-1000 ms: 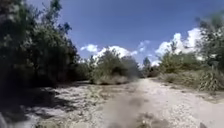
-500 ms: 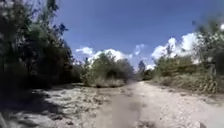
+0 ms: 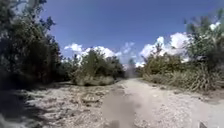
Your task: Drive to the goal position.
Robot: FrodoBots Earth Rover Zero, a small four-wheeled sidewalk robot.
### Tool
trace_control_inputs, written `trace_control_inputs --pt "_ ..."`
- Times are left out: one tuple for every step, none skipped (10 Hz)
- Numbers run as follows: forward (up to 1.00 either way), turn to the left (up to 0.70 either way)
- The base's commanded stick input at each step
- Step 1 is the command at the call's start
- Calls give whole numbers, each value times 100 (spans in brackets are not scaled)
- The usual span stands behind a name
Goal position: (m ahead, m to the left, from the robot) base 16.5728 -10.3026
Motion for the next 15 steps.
trace_control_inputs --pt "44 2" --pt "44 2" --pt "44 2" --pt "44 2" --pt "44 2" --pt "44 2" --pt "44 2" --pt "44 2" --pt "44 2" --pt "44 2" --pt "44 2" --pt "44 2" --pt "44 2" --pt "44 2" --pt "44 2"
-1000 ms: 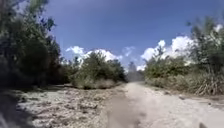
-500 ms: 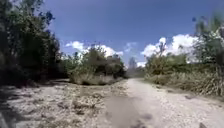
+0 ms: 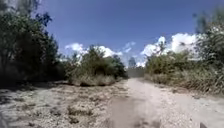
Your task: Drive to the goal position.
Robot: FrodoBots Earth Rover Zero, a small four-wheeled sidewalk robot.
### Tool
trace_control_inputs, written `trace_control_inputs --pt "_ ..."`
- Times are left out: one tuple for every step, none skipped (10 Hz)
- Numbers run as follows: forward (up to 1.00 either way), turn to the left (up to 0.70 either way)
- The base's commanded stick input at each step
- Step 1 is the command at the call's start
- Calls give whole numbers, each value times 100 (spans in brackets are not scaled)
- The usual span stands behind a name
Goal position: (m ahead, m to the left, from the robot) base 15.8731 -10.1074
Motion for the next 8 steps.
trace_control_inputs --pt "44 2" --pt "44 2" --pt "44 2" --pt "44 2" --pt "44 2" --pt "44 2" --pt "44 2" --pt "44 2"
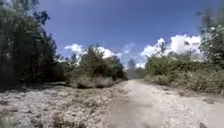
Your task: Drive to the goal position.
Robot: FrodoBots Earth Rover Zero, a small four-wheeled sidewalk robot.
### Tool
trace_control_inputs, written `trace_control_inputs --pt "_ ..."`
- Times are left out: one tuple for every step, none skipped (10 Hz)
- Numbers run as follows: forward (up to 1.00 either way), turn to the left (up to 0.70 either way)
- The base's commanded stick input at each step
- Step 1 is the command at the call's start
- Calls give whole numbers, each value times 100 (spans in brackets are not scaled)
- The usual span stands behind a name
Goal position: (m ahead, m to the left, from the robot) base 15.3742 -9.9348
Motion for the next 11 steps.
trace_control_inputs --pt "44 2" --pt "44 2" --pt "44 2" --pt "44 2" --pt "44 2" --pt "44 2" --pt "44 2" --pt "44 2" --pt "44 2" --pt "44 2" --pt "44 2"
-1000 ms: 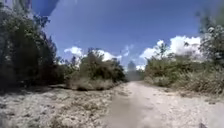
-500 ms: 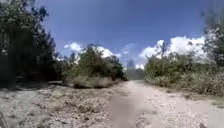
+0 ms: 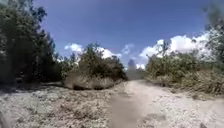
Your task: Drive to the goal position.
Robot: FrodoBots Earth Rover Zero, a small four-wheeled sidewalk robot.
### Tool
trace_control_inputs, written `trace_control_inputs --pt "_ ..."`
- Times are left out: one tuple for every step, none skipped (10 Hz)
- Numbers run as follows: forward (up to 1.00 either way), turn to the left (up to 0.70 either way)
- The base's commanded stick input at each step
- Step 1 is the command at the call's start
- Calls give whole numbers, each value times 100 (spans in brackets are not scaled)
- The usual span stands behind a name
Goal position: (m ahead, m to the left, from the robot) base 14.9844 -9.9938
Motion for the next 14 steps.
trace_control_inputs --pt "44 2" --pt "44 2" --pt "44 2" --pt "44 2" --pt "44 2" --pt "44 2" --pt "44 2" --pt "44 2" --pt "44 2" --pt "44 2" --pt "44 2" --pt "44 2" --pt "44 2" --pt "44 2"
